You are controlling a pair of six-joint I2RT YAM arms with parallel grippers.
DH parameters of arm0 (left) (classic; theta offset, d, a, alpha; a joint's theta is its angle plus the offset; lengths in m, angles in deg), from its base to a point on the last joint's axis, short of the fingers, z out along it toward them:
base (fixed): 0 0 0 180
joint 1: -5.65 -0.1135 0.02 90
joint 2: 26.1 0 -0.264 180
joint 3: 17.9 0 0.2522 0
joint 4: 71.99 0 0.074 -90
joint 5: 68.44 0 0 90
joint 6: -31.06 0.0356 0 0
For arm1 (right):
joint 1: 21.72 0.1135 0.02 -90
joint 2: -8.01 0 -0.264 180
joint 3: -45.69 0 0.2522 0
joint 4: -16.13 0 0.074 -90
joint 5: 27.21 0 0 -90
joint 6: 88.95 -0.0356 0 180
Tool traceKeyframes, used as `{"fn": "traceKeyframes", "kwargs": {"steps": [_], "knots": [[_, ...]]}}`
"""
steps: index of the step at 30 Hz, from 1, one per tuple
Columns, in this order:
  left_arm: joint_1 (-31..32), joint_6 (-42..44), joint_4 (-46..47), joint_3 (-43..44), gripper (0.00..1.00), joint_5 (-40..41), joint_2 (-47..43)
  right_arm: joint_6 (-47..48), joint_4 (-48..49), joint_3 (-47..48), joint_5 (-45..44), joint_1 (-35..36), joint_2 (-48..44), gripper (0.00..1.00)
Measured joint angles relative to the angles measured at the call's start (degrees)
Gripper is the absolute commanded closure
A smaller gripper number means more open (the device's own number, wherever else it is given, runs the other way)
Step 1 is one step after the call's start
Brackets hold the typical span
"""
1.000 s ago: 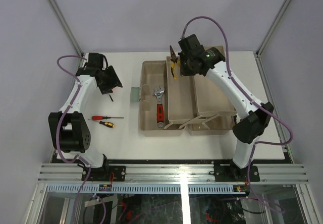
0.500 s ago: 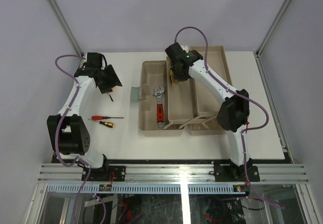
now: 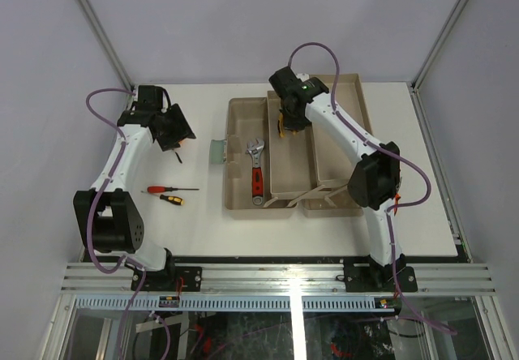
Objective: Pack the tool kit
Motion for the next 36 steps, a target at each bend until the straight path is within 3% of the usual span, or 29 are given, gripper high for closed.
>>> {"fn": "traceKeyframes", "kwargs": {"steps": [9, 14, 21, 30, 36], "knots": [[0.0, -0.15, -0.02, -0.7, 0.44, -0.24, -0.33, -1.75, -1.18, -1.07, 3.06, -0.66, 0.04, 0.97], [0.02, -0.17, -0.02, -0.72, 0.44, -0.37, -0.35, -1.88, -2.16, -1.07, 5.11, -0.66, 0.92, 0.72], [0.02, -0.17, -0.02, -0.76, 0.44, -0.37, -0.46, -1.55, -1.99, -0.81, 5.42, -0.66, 1.66, 0.53], [0.02, -0.17, -0.02, -0.76, 0.44, -0.37, -0.46, -0.02, -2.27, 4.26, 5.99, -0.66, 0.59, 0.49], [0.02, -0.17, -0.02, -0.76, 0.44, -0.37, -0.42, 2.4, -2.67, 11.72, 3.08, -1.05, -6.6, 0.44]]}}
